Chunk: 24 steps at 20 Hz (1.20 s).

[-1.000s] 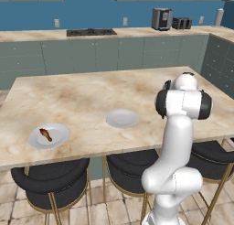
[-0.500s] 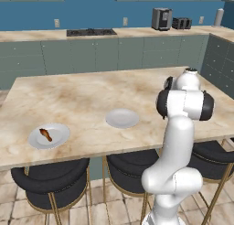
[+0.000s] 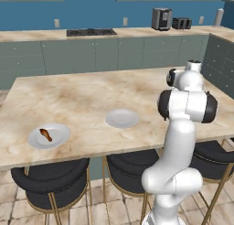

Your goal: Pick the chicken drumstick and onion from their plates and place them in the bowl. Then put the bowl in the fridge.

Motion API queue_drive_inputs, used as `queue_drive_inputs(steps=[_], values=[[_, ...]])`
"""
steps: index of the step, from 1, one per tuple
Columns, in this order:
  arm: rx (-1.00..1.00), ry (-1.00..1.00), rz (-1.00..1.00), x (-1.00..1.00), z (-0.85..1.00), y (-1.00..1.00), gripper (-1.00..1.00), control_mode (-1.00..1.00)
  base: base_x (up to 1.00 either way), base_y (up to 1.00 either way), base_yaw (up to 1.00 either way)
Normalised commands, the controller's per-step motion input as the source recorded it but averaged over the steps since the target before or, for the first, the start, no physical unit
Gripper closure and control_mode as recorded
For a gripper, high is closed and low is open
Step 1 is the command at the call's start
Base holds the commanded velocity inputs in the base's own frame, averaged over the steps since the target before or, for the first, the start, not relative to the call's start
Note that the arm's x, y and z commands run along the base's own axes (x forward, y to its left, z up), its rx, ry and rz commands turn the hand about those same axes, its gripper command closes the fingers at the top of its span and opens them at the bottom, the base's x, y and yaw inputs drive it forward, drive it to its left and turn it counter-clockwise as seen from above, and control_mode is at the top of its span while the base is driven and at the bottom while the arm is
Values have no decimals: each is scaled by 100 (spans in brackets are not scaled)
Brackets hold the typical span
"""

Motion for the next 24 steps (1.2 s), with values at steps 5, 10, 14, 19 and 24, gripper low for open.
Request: queue_drive_inputs(steps=[5, 10, 14, 19, 24], values=[[-6, -15, 10, -60, 33, 27, -100, -100, 0, 0, 0], [0, -22, 0, -60, 11, 57, -100, -100, 0, 0, 0], [0, -16, 0, -55, 12, 67, -100, -100, 0, 0, 0], [-4, -5, 0, -36, 31, 67, -100, -100, 0, 0, 0], [-10, 0, 14, -38, 25, 75, -100, -100, 0, 0, 0]])
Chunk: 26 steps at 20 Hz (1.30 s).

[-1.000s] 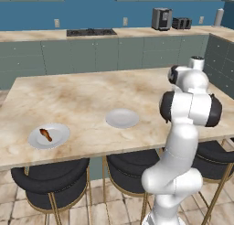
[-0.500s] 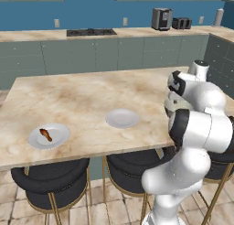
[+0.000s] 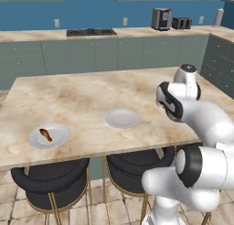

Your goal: Pick the chicken drumstick and onion from their plates and place them in the bowl. Then put the bowl in the fridge.

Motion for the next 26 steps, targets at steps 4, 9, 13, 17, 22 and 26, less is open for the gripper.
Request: queue_drive_inputs(steps=[4, 9, 13, 17, 22, 26], values=[[-9, -1, 28, -31, 18, 82, -100, -100, 0, 0, 0], [-1, -1, 25, -18, 13, 84, -100, -100, 0, 0, 0], [0, 0, 13, -3, 14, 92, -100, -100, 0, 0, 0], [0, 0, 4, -6, 9, 94, -100, -100, 0, 0, 0], [-1, 0, 7, -7, 3, 94, -100, -100, 0, 0, 0], [-3, 0, 4, -8, 0, 94, -100, -100, 0, 0, 0]])
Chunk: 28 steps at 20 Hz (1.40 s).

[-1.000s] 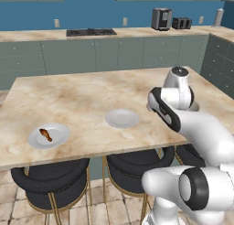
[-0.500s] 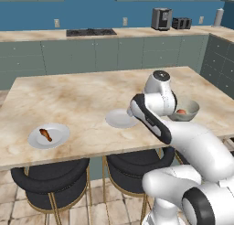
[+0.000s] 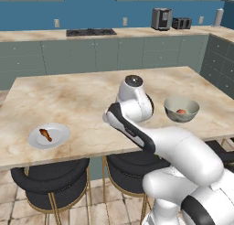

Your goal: Pick the chicken drumstick and onion from their plates and place them in the bowl. Then put the bowl in the fridge.

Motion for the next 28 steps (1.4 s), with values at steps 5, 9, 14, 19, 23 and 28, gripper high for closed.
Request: queue_drive_inputs(steps=[5, 9, 14, 19, 23, 28], values=[[0, 1, 0, -6, 0, 94, -100, -100, 0, 0, 0], [1, 14, 0, 0, 0, 92, -100, -100, 0, 0, 0], [1, 10, 1, -3, -5, 87, -100, -100, 0, 0, 0], [1, 0, 0, 6, -12, 77, -100, -100, 0, 0, 0], [0, 1, 0, 22, -26, 77, -100, -100, 0, 0, 0], [0, 11, 0, 35, -43, 58, -100, -100, 0, 0, 0]])
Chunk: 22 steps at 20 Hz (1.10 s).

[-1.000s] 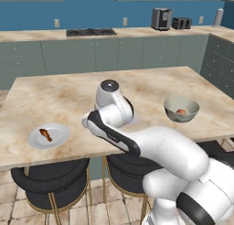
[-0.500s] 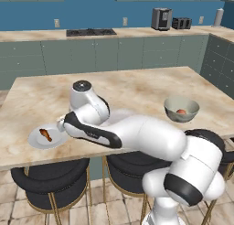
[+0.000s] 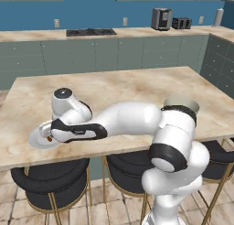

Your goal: Pick the chicken drumstick and onion from their plates and place them in the bowl. Then put the bowl in the fridge.

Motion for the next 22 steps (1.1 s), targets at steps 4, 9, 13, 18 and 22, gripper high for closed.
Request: queue_drive_inputs(steps=[4, 9, 13, 18, 22], values=[[-3, 3, 0, 52, -28, 51, -100, -100, 0, 0, 0], [-12, 0, -1, 51, -31, 45, -100, -100, 0, 0, 0], [-11, 1, -7, 39, -23, 37, -100, -100, 0, 0, 0], [-13, 21, -15, 36, -1, 43, -100, -100, 0, 0, 0], [-13, 29, -9, 28, 0, 19, -100, -100, 0, 0, 0]])
